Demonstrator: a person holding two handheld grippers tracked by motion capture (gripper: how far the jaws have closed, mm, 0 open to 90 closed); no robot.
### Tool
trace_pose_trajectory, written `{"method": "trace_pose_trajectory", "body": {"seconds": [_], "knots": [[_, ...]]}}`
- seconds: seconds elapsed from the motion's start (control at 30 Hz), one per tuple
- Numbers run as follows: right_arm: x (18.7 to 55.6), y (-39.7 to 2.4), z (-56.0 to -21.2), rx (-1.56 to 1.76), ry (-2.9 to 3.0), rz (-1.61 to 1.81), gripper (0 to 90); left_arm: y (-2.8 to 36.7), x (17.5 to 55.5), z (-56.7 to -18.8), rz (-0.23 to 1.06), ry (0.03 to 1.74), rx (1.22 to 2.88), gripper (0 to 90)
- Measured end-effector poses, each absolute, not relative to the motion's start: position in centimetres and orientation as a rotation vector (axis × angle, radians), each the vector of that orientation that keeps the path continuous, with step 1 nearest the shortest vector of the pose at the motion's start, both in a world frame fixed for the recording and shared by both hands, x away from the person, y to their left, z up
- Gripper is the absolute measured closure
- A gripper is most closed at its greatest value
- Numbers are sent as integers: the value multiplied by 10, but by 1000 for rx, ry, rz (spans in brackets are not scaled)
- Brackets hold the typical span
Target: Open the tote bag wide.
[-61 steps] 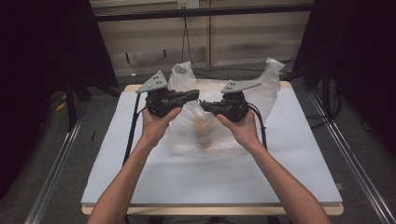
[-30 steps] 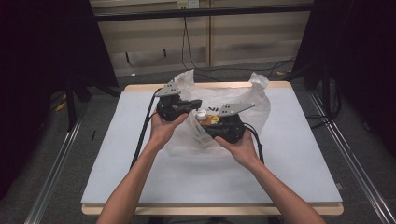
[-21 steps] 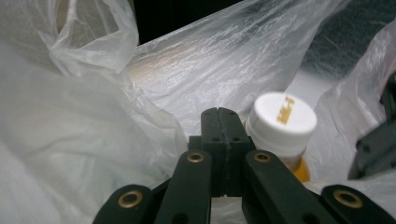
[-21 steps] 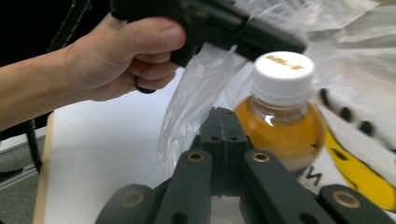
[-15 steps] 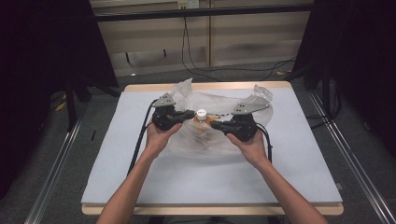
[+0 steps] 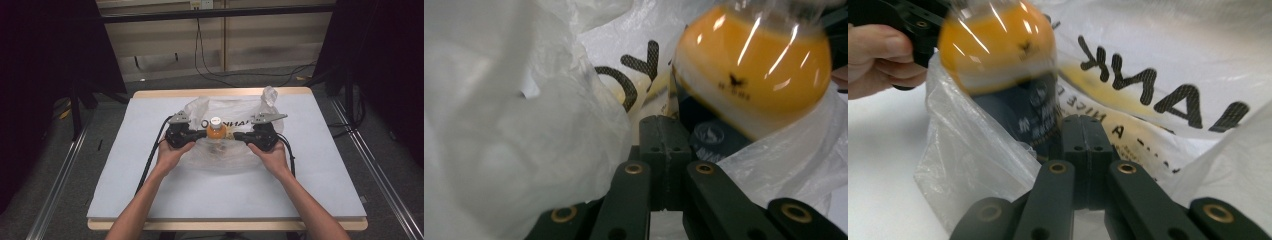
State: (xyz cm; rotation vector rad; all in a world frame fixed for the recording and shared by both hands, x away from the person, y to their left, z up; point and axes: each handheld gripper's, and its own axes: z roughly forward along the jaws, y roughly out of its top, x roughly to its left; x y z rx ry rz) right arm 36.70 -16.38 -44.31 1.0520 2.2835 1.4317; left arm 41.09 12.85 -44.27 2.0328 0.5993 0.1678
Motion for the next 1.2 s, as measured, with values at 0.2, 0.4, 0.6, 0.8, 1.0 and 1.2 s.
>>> {"method": "trace_pose_trajectory", "body": {"seconds": [0.2,0.4,0.6,0.8,1.0,1.2], "knots": [[370,-165,-453,1082,2303,1406,900,133,410,-449,153,600,2045,900],[370,-164,-446,1074,2347,1374,900,136,407,-445,160,594,2080,900],[367,-174,-431,1054,2332,1349,900,141,404,-453,158,609,2098,900],[370,-188,-464,1092,2365,1274,900,141,406,-463,155,610,2163,900],[369,-189,-490,1161,2437,1167,900,140,408,-480,131,632,2221,900],[367,-196,-490,1173,2421,1181,900,145,406,-486,122,644,2222,900]]}}
